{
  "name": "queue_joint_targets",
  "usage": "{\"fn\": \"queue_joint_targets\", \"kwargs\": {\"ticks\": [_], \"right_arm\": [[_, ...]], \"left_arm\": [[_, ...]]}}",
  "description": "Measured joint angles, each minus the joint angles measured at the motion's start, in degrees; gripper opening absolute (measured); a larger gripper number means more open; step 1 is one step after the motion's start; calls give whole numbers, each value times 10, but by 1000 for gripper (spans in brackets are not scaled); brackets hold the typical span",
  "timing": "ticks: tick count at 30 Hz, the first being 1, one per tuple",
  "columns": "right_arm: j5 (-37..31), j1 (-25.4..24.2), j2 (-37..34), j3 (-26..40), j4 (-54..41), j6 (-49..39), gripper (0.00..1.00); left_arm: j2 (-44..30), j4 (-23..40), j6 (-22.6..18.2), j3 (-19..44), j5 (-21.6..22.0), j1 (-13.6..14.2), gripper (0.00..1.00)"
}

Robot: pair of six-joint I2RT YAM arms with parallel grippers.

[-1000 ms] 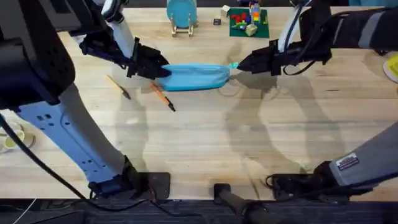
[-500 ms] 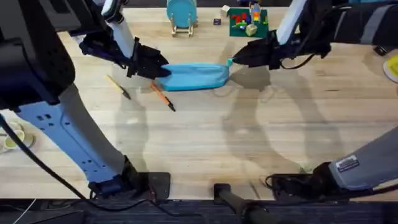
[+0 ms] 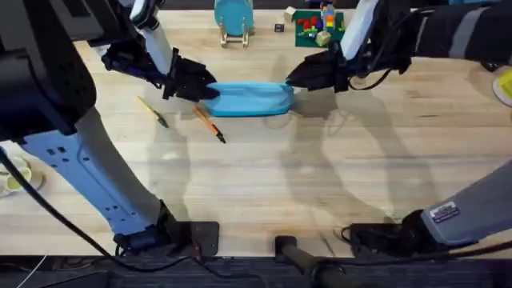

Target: Unzip the bag, pick up the pens from the table one at a time and place them inside, then zip the bag closed.

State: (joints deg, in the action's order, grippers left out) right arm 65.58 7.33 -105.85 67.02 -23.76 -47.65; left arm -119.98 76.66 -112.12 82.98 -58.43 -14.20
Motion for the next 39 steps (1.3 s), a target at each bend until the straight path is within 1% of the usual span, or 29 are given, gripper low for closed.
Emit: {"fn": "queue_joint_targets", "kwargs": {"ticks": [8, 15, 26, 33, 39], "right_arm": [[0, 24, 0, 0, 67, 43, 30], [0, 53, 0, 0, 108, 60, 30], [-1, 93, 0, 1, 131, 66, 30], [-26, 123, 0, 1, 151, 70, 30], [-44, 152, 0, 1, 213, 91, 29]], "left_arm": [[0, 0, 0, 0, 0, 0, 41], [0, -2, 0, 0, 0, 0, 41], [0, -2, 0, 0, 2, 0, 41], [0, -2, 0, 0, 2, -1, 41], [0, -2, 0, 0, 2, -1, 41]]}}
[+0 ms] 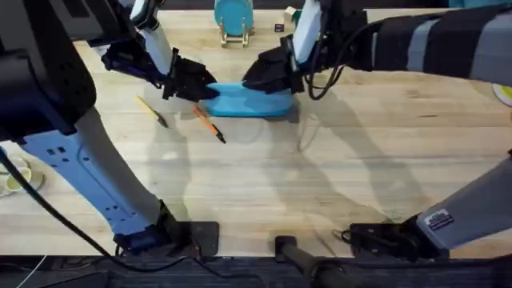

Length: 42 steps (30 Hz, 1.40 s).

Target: Unzip the bag, pick up the pens from the table one at a time and place them inside, then zip the bag closed.

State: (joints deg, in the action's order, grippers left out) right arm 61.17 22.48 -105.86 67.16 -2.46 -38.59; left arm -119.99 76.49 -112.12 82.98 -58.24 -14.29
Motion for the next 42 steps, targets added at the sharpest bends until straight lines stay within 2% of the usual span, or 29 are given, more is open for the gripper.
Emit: {"fn": "queue_joint_targets", "kwargs": {"ticks": [7, 16, 25, 42], "right_arm": [[-34, 29, 0, 0, 58, 38, 30], [-63, 52, -4, 0, 76, 60, 30], [-87, 60, -10, 0, 134, 92, 30], [-89, 77, -53, 0, 230, 166, 30]], "left_arm": [[0, 0, 0, 0, 0, 0, 41], [0, 0, 0, 0, 0, 0, 41], [0, 0, 0, 0, 0, 0, 41], [0, 0, 0, 0, 0, 0, 41]]}}
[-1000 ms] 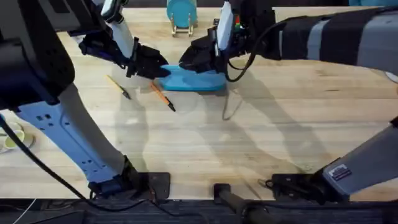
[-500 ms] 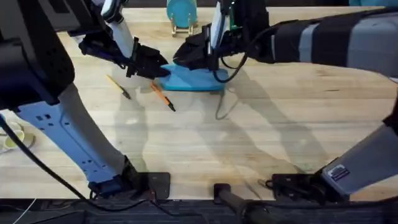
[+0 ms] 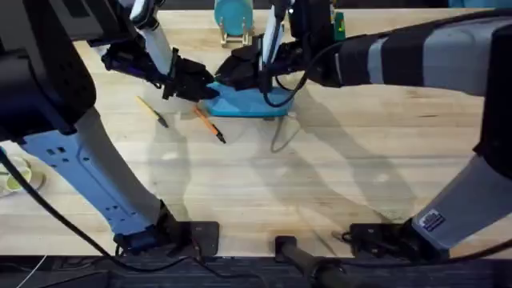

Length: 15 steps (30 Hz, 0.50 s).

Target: Unzip the bag, pick up the pens from the table one at a time and place them inside, then zip the bag closed.

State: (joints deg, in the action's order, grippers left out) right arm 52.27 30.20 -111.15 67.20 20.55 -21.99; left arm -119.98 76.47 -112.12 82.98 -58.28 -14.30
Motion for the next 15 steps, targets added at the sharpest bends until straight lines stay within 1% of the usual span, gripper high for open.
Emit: {"fn": "queue_joint_targets", "kwargs": {"ticks": [5, 10, 15], "right_arm": [[-3, 10, 0, 0, 9, 6, 31], [-22, 22, 0, 0, 12, 6, 30], [-30, 23, 0, 0, 13, 6, 30]], "left_arm": [[0, 0, 0, 0, 0, 0, 41], [0, 0, 0, 0, 0, 0, 41], [0, 0, 0, 0, 0, 0, 41]]}}
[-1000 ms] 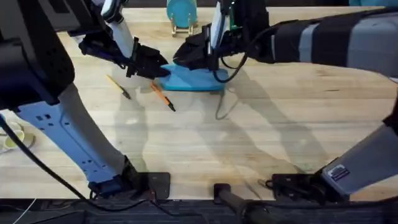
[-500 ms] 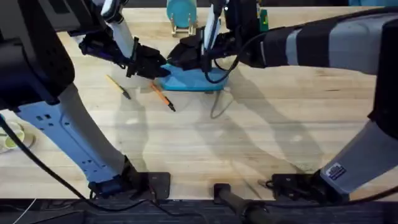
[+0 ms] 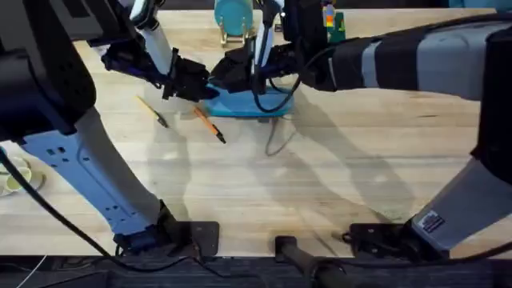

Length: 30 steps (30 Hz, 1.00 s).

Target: Unzip the bag, pick up the pens from the table one at a time and place them inside, then zip the bag closed.

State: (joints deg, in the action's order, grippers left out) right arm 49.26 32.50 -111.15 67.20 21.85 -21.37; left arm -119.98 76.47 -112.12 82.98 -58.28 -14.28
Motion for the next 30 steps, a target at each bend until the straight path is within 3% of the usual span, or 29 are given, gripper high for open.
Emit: {"fn": "queue_joint_targets", "kwargs": {"ticks": [30], "right_arm": [[-39, 27, 0, 0, 38, 34, 30]], "left_arm": [[0, 0, 0, 0, 0, 0, 41]]}}
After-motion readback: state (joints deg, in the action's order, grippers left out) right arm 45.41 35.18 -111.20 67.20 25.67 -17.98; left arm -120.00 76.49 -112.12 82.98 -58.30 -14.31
